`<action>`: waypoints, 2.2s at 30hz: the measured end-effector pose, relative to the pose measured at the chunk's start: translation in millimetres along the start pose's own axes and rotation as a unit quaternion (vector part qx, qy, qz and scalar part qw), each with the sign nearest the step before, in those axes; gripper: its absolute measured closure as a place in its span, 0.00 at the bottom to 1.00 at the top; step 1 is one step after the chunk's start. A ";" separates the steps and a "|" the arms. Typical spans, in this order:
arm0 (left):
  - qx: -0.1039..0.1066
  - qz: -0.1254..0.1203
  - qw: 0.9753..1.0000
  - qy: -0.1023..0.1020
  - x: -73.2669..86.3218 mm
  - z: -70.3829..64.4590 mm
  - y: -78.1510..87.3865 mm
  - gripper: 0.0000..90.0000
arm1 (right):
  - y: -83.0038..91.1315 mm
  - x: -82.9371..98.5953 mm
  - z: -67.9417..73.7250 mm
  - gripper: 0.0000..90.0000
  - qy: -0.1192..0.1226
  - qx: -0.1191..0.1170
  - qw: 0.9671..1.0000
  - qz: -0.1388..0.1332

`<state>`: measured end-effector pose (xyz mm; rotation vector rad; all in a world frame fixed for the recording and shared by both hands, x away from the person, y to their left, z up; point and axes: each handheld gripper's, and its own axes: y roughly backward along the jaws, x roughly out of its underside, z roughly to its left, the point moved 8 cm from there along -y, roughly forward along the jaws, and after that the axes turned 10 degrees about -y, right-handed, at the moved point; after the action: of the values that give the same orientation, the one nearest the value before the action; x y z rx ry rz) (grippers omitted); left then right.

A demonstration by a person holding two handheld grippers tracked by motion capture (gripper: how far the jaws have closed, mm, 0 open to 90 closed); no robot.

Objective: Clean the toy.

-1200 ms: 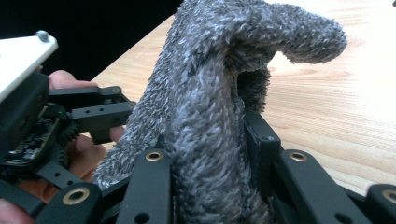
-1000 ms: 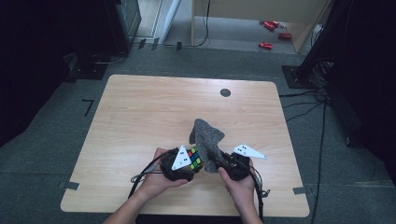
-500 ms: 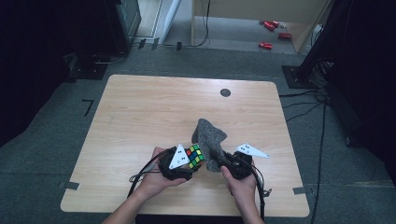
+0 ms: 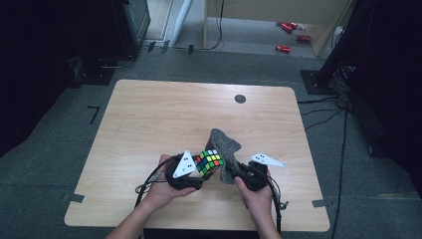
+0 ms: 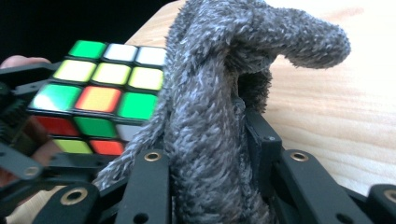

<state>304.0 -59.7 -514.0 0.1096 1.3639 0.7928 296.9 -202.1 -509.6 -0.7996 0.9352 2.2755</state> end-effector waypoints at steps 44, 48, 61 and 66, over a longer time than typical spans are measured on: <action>-0.003 0.040 0.999 -0.022 6.5 -13.4 -13.2 0.39 | 7.1 -2.4 38.0 0.73 0.094 -0.011 0.995 -0.021; -0.002 0.043 0.999 -0.023 6.5 -15.9 -14.9 0.39 | 7.0 -2.3 41.1 0.73 0.102 -0.014 0.995 -0.021; -0.004 0.047 0.999 -0.023 7.1 -14.8 -14.2 0.39 | 2.7 -3.4 26.4 0.72 0.072 -0.012 0.997 -0.015; -0.003 0.044 0.999 -0.026 6.1 -15.1 -14.0 0.39 | 2.7 -3.8 17.4 0.72 0.057 0.004 0.998 -0.014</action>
<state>296.5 -72.2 -529.8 0.1846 1.3145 0.8623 292.3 -191.7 -495.7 -0.9429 0.9768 2.2204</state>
